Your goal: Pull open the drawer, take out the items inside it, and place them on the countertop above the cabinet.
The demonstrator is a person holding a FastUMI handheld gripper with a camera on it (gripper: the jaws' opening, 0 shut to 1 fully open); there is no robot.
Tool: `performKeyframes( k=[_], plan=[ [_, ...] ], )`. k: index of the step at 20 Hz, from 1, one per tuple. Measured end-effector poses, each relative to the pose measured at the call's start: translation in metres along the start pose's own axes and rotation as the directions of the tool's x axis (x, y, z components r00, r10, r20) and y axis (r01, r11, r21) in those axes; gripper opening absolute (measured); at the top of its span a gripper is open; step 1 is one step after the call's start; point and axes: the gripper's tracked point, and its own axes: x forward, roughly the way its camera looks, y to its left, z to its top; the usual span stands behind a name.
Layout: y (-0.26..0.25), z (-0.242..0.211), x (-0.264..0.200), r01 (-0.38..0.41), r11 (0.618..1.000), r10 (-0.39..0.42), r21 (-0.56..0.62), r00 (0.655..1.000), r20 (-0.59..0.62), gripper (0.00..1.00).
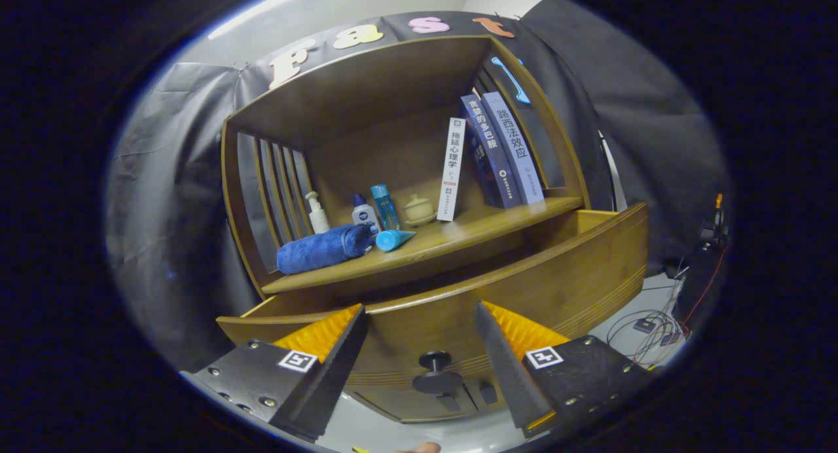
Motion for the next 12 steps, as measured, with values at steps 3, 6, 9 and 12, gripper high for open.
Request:
performKeyframes(
  k=[3, 6, 9, 12],
  plan=[
    [0.001, 0.000, 0.010, 0.001, 1.000, -0.001, -0.005, 1.000, -0.006, 0.99],
    [0.000, 0.001, 0.024, 0.002, 1.000, -0.002, -0.002, 1.000, -0.013, 0.98],
    [-0.002, 0.001, 0.035, 0.003, 1.000, -0.003, -0.010, 1.000, -0.028, 0.98],
    [-0.003, 0.001, 0.047, 0.002, 1.000, -0.002, -0.001, 1.000, -0.029, 0.98]
  ],
)
